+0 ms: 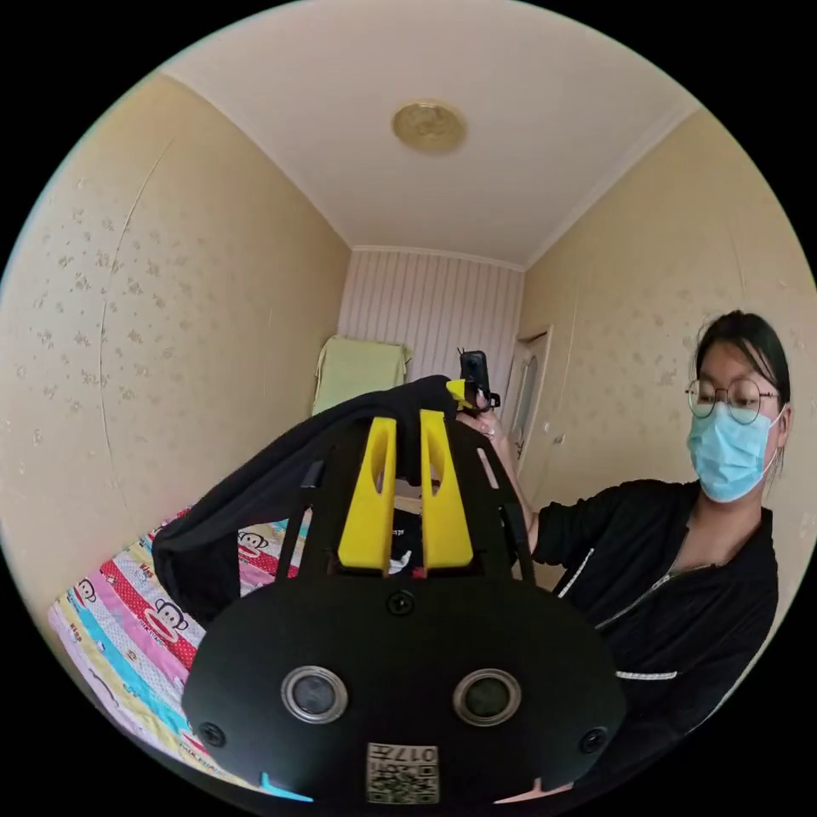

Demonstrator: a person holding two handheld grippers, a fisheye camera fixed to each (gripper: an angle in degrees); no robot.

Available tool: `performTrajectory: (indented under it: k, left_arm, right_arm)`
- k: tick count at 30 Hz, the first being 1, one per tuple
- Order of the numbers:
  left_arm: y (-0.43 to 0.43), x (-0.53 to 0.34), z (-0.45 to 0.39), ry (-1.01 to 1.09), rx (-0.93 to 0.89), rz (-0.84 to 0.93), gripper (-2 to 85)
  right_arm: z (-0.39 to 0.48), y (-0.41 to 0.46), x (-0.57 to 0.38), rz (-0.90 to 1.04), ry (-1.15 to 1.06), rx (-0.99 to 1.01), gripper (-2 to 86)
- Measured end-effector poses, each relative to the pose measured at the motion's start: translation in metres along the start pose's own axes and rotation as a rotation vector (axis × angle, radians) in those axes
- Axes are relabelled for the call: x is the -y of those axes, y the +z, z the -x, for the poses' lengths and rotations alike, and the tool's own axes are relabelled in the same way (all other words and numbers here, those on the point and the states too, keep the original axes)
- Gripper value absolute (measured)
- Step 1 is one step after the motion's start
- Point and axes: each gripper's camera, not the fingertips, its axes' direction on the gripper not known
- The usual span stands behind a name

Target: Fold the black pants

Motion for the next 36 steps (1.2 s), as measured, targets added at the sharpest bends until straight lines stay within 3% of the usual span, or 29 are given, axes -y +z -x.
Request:
performTrajectory:
  k: [2, 7, 12, 14, 18, 22, 26, 28, 30, 34, 36]
  left_arm:
    - [0.008, -0.049, -0.007, -0.065, 0.013, 0.042, 5.1]
    - [0.037, -0.222, -0.002, -0.316, 0.032, 0.235, 5.1]
    - [0.056, -0.443, 0.008, -0.848, -0.099, 0.429, 5.1]
    - [0.052, -0.486, 0.002, -0.965, -0.158, 0.43, 5.1]
    - [0.022, -0.483, -0.001, -0.95, -0.192, 0.399, 5.2]
    - [0.02, -0.495, 0.032, -1.061, -0.193, 0.478, 5.4]
    - [0.009, -0.468, 0.12, -1.035, -0.145, 0.405, 6.2]
    - [-0.001, -0.435, 0.178, -0.996, -0.06, 0.352, 11.3]
    - [-0.026, -0.392, 0.259, -1.007, 0.105, 0.224, 29.7]
    - [-0.063, -0.362, 0.329, -1.04, 0.201, 0.201, 28.8]
    - [-0.082, -0.381, 0.328, -1.045, 0.233, 0.143, 25.9]
  right_arm:
    - [-0.011, 0.005, -0.045, 0.039, 0.052, 0.029, 1.8]
    - [-0.059, 0.049, -0.213, 0.343, 0.284, 0.028, 2.3]
    - [-0.108, 0.081, -0.381, 0.476, 0.741, 0.195, 2.2]
    - [-0.113, 0.08, -0.417, 0.485, 0.857, 0.251, 2.2]
    - [-0.125, 0.061, -0.434, 0.381, 0.97, 0.374, 2.4]
    - [-0.178, 0.054, -0.435, 0.464, 1.017, 0.304, 3.2]
    - [-0.267, 0.045, -0.394, 0.395, 0.969, 0.237, 4.7]
    - [-0.339, 0.044, -0.342, 0.314, 0.89, 0.148, 7.4]
    - [-0.391, 0.039, -0.312, 0.222, 0.86, 0.106, 11.1]
    - [-0.472, 0.014, -0.317, -0.112, 0.986, 0.282, 16.3]
    - [-0.483, 0.005, -0.342, -0.147, 1.009, 0.296, 16.7]
